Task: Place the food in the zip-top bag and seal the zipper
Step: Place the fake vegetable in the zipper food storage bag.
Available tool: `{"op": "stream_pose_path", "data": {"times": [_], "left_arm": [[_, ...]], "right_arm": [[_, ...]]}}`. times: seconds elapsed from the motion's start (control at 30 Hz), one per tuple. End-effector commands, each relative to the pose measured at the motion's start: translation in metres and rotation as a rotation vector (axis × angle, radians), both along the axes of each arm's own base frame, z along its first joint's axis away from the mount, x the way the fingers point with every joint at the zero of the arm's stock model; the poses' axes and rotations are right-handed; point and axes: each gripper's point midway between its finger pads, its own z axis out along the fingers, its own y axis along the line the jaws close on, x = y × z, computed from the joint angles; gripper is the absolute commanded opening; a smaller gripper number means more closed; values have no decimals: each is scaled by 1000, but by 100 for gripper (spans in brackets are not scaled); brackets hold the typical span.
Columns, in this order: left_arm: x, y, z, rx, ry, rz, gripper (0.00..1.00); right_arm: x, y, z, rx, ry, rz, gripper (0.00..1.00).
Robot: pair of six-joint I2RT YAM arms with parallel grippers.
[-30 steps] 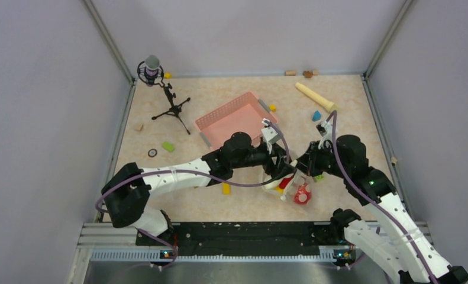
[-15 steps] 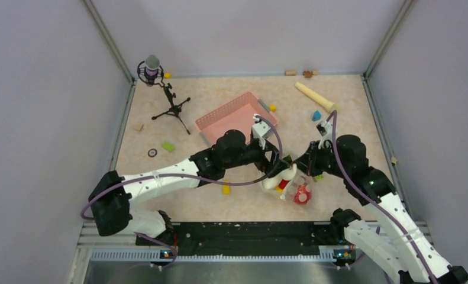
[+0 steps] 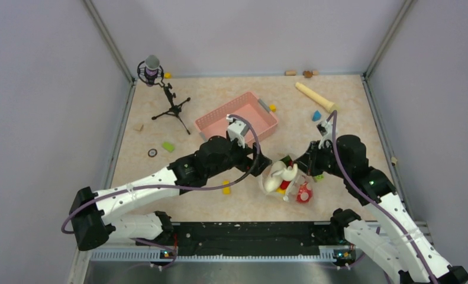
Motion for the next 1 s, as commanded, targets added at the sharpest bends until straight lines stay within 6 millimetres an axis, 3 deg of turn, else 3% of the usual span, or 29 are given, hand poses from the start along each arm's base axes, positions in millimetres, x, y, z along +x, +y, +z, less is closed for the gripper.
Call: {"op": "stream_pose_path", "data": {"times": [0.0, 0.13, 0.3, 0.43, 0.63, 0.97], "left_arm": [[-8, 24, -47, 56, 178, 123, 90], [-22, 28, -76, 65, 265, 115, 86], [-29, 16, -77, -8, 275, 62, 78], [-22, 12, -87, -24, 292, 99, 72], [-23, -3, -83, -79, 297, 60, 67], [-18, -10, -98, -38, 320, 68, 31]], "right_arm": [[10, 1, 12, 17, -46, -22, 4], [12, 1, 10, 13, -38, -25, 4], [14, -2, 10, 4, -42, -42, 4], [14, -2, 12, 4, -45, -44, 4], [14, -2, 10, -1, -43, -42, 4], [14, -2, 11, 1, -44, -44, 4]]}}
